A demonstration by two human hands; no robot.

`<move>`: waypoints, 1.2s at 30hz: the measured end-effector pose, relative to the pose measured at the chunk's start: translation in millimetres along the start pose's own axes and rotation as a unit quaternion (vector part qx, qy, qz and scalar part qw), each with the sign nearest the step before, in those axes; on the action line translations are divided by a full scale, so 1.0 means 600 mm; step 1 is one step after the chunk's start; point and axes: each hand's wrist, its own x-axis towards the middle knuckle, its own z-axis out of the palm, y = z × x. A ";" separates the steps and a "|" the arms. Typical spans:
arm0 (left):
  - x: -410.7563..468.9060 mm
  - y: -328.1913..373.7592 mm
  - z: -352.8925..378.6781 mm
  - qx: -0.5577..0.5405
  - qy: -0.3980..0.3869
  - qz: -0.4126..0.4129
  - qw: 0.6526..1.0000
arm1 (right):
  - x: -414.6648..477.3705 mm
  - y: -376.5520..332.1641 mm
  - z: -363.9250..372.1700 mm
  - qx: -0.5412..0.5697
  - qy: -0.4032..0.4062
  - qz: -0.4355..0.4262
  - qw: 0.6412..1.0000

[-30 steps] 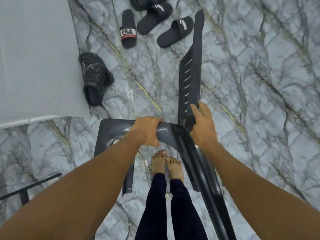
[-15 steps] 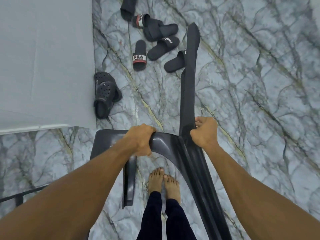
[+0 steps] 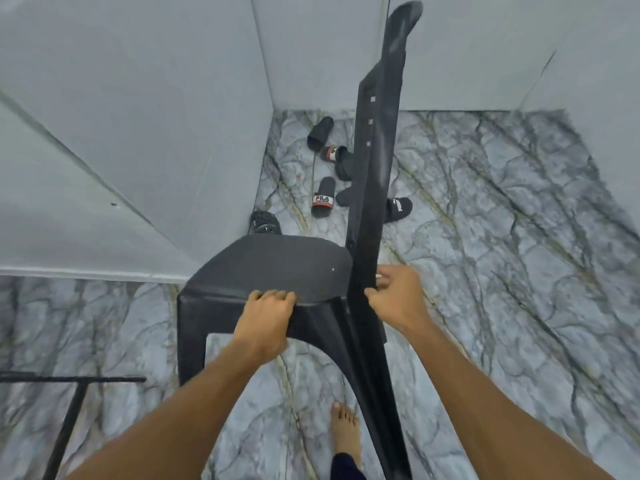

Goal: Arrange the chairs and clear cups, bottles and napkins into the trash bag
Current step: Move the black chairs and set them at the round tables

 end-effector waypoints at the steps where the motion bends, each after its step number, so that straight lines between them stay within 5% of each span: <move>1: -0.023 0.008 0.005 -0.031 -0.016 -0.018 0.999 | -0.019 -0.006 0.002 -0.006 -0.003 0.007 1.000; 5: -0.098 0.061 -0.056 -0.322 0.028 -0.082 0.943 | -0.090 -0.025 -0.005 0.030 0.072 0.028 0.997; 9: -0.147 0.143 -0.204 -0.465 0.138 -0.019 0.874 | -0.200 -0.056 -0.024 0.062 0.055 0.030 0.996; 15: -0.161 0.258 -0.335 -0.461 0.168 0.030 0.871 | -0.252 -0.145 -0.110 -0.017 0.069 -0.028 0.997; 21: -0.196 0.335 -0.352 -0.372 0.223 0.003 0.901 | -0.285 -0.217 -0.250 -0.116 -0.140 -0.046 0.982; 24: -0.217 0.345 -0.351 -0.375 0.202 -0.029 0.904 | -0.251 -0.247 -0.325 -0.194 0.021 -0.113 0.974; 26: -0.234 0.351 -0.345 -0.387 0.188 -0.059 0.901 | -0.223 -0.272 -0.348 -0.222 0.061 -0.198 0.953; 28: -0.258 0.360 -0.339 -0.406 0.174 -0.083 0.893 | -0.193 -0.291 -0.355 -0.283 -0.041 -0.275 0.918; 30: -0.293 0.372 -0.332 -0.422 0.160 -0.095 0.887 | -0.176 -0.303 -0.353 -0.377 -0.153 -0.342 0.847; 36: -0.445 0.360 -0.294 -0.390 0.134 -0.162 0.897 | -0.179 -0.351 -0.310 -0.406 -0.274 -0.514 0.704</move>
